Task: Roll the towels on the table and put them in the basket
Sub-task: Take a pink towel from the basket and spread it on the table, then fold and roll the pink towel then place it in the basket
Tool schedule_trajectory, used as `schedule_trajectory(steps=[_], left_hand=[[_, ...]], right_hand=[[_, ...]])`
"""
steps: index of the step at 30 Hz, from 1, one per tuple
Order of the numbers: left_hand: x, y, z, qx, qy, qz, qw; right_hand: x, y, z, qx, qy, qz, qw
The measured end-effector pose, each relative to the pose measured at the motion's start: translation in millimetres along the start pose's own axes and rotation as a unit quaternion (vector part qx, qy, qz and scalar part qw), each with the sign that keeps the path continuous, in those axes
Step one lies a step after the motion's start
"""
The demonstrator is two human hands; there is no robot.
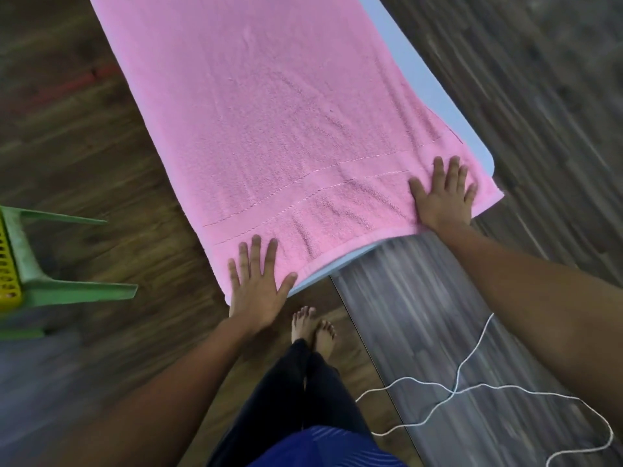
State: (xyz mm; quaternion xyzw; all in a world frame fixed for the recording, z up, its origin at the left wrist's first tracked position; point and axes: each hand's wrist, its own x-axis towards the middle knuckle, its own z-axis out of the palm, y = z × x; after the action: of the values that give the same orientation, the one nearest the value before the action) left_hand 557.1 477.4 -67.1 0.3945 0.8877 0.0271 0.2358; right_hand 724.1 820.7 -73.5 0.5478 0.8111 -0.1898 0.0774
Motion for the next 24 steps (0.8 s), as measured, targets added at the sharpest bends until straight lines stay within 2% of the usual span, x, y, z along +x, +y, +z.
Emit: schedule_trajectory(steps=[3,6,9,12,17,20,24], left_hand=[[10,3,-15,-0.049,0.052,-0.009,0.997],[25,20,-36,-0.081,0.099,0.012,0.992],[36,58,-57,-0.125,0.081,0.043,0.988],[48,108,-77,-0.150,0.066,0.104,0.981],[92,206,-97,-0.151,0.047,0.196,0.968],[124,277,-101,-0.144,0.032,0.229,0.962],[164,379,-102,-0.161,0.016,0.231,0.959]], right_hand=[[0,-16,-15,0.025,0.021,0.022,0.999],[-17,-32,-29,0.140,0.072,0.022,0.987],[-41,-39,-43,0.273,0.036,0.047,0.960],[-57,-30,-59,0.344,0.052,0.059,0.936],[-47,18,-99,0.455,0.055,0.082,0.885],[-22,62,-127,0.457,0.075,0.104,0.880],[26,137,-164,0.468,0.080,0.108,0.874]])
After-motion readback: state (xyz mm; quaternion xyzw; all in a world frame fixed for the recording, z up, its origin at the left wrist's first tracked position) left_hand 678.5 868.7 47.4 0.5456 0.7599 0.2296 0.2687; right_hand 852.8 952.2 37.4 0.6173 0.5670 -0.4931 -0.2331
